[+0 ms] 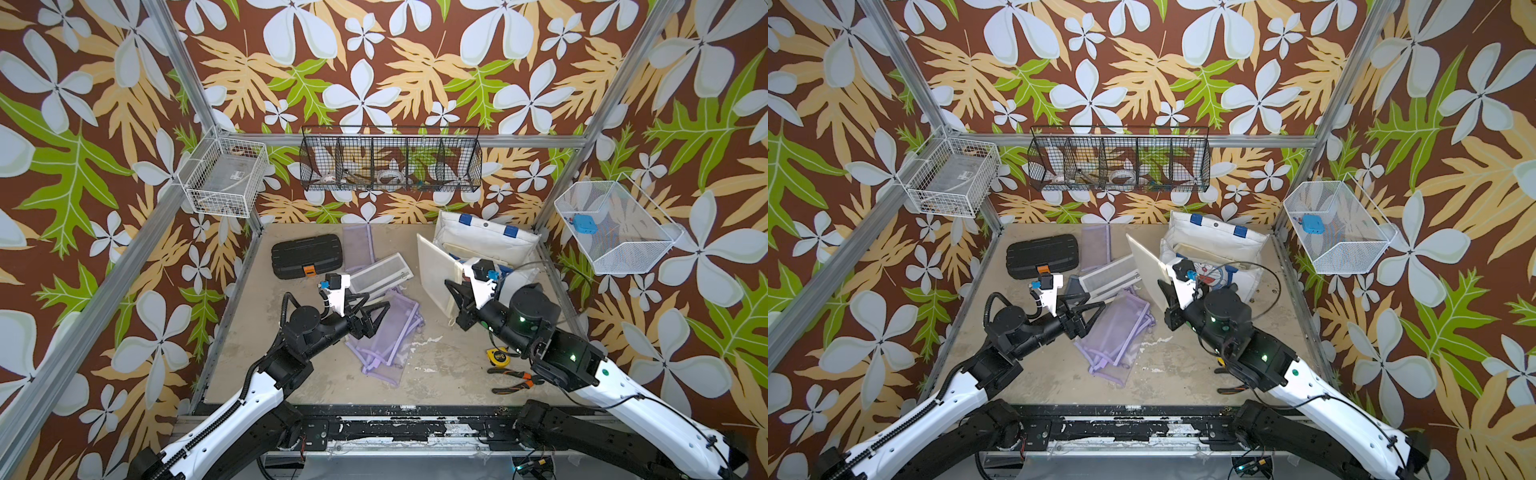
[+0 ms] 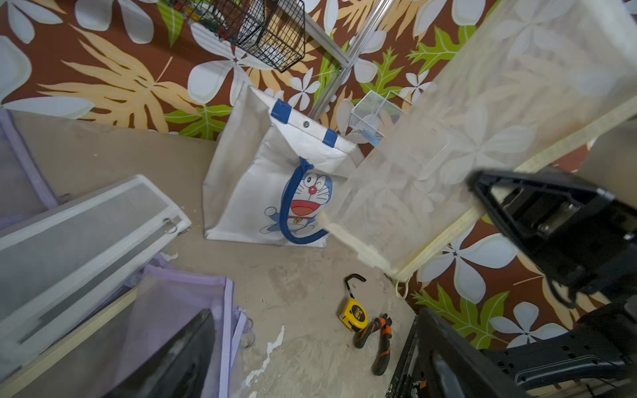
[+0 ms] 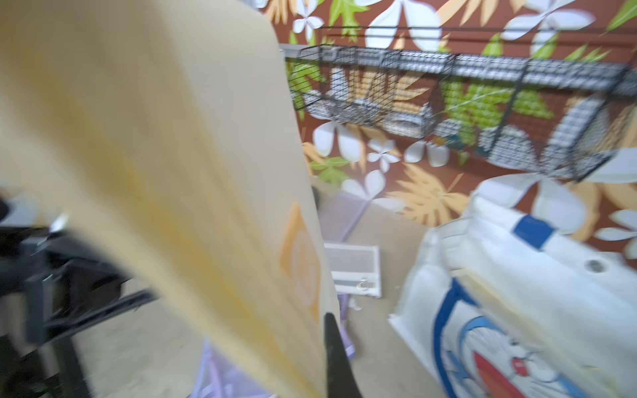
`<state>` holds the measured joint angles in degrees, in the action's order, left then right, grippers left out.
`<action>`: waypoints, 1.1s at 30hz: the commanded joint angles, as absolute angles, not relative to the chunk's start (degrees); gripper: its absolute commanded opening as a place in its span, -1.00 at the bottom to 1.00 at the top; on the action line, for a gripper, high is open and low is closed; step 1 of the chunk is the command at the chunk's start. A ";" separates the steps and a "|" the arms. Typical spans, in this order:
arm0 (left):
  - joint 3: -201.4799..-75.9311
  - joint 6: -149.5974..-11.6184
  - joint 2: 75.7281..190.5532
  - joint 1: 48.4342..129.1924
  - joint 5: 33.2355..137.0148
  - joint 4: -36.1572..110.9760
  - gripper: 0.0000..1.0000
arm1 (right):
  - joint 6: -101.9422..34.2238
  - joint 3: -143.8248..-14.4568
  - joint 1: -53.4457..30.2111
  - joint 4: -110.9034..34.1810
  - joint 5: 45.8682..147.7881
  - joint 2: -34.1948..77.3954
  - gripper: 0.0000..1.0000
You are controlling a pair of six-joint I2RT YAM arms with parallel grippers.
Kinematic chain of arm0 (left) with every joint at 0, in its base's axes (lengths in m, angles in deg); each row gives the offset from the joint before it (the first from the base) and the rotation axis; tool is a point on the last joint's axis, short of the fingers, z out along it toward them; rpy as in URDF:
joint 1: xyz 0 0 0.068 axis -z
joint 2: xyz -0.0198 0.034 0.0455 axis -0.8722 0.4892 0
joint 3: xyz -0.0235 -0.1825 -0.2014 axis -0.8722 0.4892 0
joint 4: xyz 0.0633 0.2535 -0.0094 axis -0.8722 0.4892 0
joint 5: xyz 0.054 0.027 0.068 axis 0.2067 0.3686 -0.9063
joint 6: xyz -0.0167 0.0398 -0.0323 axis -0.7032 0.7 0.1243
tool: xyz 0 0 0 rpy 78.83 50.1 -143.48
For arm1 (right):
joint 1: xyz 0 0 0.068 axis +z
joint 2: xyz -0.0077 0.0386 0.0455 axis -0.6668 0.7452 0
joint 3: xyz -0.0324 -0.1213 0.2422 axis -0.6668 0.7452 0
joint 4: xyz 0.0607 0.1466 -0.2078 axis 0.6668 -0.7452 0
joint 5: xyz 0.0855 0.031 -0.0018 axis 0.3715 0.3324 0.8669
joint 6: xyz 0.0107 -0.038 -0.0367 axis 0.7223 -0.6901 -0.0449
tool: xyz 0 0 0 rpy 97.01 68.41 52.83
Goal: Put the pencil pouch into the canvas bag
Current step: Place the pencil case in the canvas bag.
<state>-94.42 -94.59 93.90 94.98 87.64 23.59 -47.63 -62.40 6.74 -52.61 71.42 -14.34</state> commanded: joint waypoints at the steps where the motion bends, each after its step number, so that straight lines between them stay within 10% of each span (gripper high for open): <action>1: -93.78 -92.45 92.25 94.90 83.88 26.03 0.84 | -58.60 -71.49 3.76 -62.82 54.73 -8.09 -1.00; 16: -92.06 -92.52 90.68 94.90 87.66 23.61 0.84 | -78.73 -88.21 -15.82 -62.53 48.81 8.94 -1.00; 33: -89.81 -94.20 86.76 94.90 89.94 22.10 0.83 | -84.25 -84.23 -17.63 -60.84 44.31 23.52 -0.94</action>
